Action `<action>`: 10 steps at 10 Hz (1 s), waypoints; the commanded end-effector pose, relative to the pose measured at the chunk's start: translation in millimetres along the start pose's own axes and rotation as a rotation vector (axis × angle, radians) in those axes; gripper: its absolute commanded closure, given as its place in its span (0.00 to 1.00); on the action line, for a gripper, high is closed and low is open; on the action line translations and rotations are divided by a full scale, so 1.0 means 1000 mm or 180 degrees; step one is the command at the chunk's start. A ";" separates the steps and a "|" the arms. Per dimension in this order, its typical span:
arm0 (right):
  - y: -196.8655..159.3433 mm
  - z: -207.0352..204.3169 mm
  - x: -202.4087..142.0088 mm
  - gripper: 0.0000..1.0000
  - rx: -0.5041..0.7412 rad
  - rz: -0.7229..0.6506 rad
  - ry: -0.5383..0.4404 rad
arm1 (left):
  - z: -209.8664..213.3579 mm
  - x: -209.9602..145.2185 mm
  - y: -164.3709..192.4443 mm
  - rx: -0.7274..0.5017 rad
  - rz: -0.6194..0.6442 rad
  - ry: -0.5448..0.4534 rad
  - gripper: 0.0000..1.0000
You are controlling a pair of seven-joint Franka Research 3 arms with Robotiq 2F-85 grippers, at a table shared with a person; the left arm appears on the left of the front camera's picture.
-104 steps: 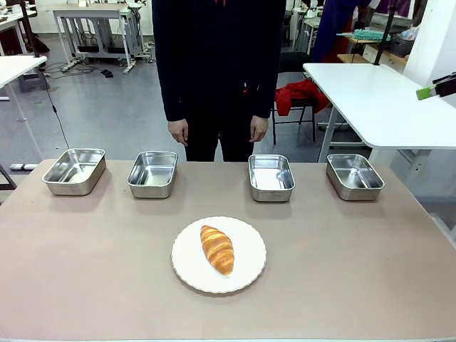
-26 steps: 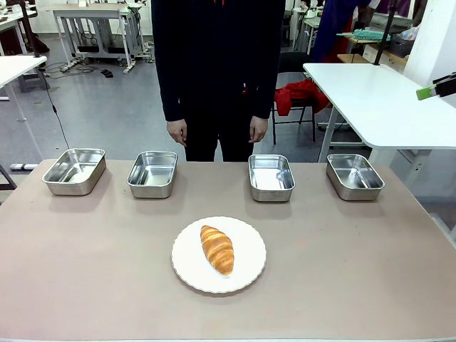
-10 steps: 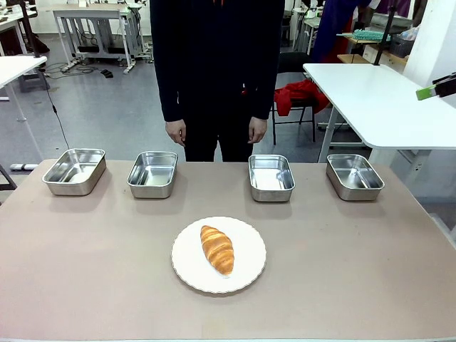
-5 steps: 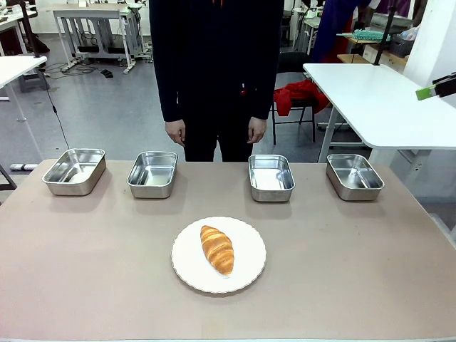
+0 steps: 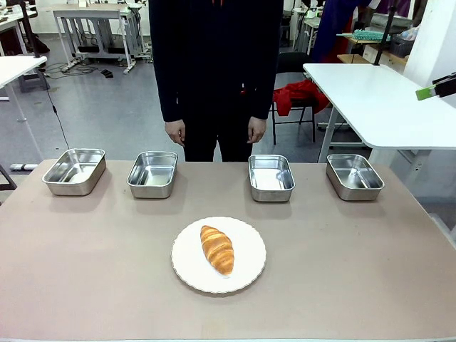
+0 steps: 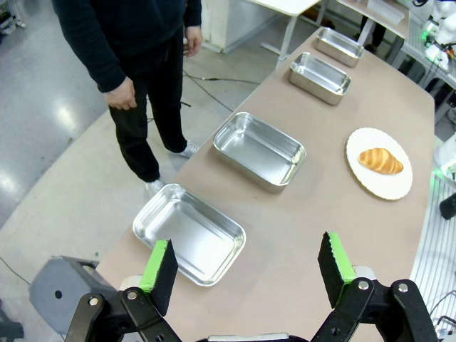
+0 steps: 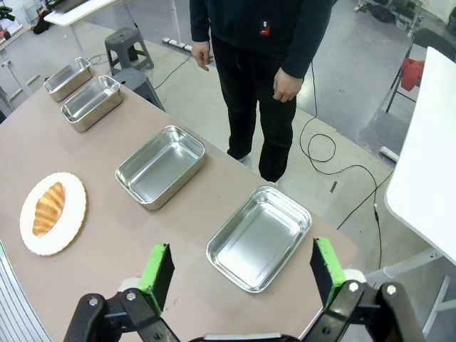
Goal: Place the bread in the container.
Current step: Place the Butter Roll into the Airtight Container indicated by the human.
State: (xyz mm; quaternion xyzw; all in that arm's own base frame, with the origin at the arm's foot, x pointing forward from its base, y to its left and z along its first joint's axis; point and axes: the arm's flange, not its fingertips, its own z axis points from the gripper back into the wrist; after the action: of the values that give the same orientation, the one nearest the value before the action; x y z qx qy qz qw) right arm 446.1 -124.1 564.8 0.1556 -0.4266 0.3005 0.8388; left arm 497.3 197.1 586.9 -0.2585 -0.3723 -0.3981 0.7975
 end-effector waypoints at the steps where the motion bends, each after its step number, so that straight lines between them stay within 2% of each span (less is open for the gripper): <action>1: 0.001 0.001 0.002 0.00 0.0006 0.0007 -0.0056 | 0.001 0.002 -0.001 0.0005 -0.0011 -0.0018 0.00; 10: 0.001 0.001 0.002 0.00 0.0006 0.0007 -0.0056 | 0.001 0.002 -0.001 0.0005 -0.0011 -0.0018 0.00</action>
State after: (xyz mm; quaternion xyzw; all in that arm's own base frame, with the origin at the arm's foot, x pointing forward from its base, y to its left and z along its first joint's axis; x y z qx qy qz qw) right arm 446.1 -124.1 564.8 0.1556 -0.4266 0.3005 0.8388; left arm 497.3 197.1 586.9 -0.2585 -0.3723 -0.3981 0.7975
